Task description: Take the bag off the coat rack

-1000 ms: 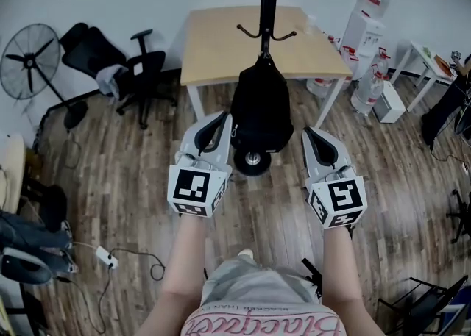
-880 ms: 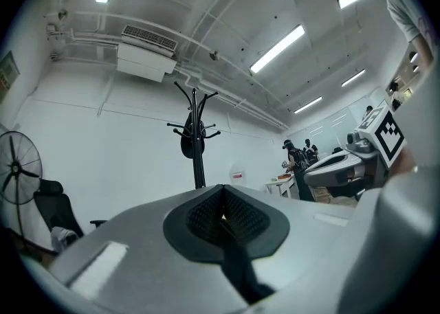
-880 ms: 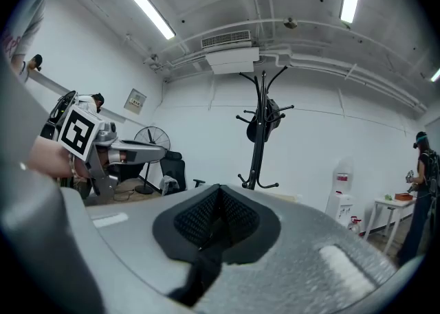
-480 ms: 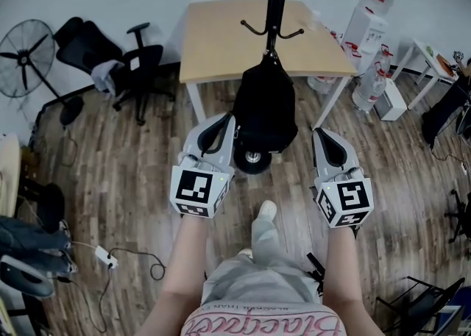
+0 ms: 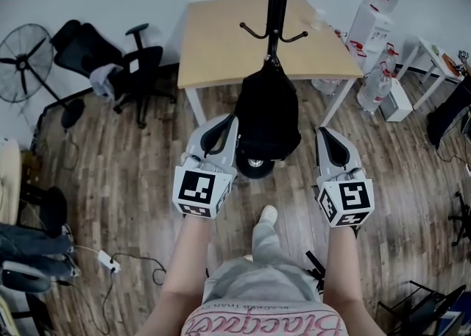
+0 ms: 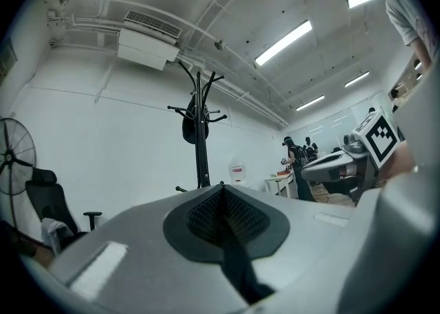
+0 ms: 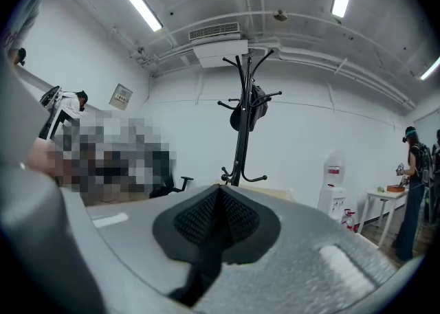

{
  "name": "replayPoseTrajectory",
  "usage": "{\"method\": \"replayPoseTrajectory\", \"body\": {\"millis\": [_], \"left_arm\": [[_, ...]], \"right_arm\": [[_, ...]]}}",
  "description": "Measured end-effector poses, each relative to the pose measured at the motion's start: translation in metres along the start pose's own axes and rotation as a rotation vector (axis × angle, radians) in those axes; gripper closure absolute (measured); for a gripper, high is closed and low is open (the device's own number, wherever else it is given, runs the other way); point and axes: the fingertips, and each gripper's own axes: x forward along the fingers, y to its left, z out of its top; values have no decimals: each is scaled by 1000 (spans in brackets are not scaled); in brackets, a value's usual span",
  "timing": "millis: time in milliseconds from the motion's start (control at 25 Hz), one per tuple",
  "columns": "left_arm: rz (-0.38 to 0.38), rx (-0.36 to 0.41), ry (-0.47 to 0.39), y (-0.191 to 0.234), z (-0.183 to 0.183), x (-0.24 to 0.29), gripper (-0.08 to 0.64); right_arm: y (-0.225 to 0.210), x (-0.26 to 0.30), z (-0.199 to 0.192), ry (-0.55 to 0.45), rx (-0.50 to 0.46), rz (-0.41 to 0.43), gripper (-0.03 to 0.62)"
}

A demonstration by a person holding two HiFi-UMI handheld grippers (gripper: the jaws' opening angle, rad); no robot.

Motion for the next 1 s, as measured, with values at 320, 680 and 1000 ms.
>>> {"method": "replayPoseTrajectory", "body": {"millis": [320, 680, 1000], "left_arm": [[8, 9, 33, 19, -16, 61, 518], [65, -39, 54, 59, -36, 126, 404], [123, -83, 100, 86, -57, 171, 154]], "right_arm": [[-36, 58, -8, -10, 64, 37, 524], [-63, 135, -17, -7, 99, 160, 392], [-85, 186, -27, 1, 138, 192, 179]]}}
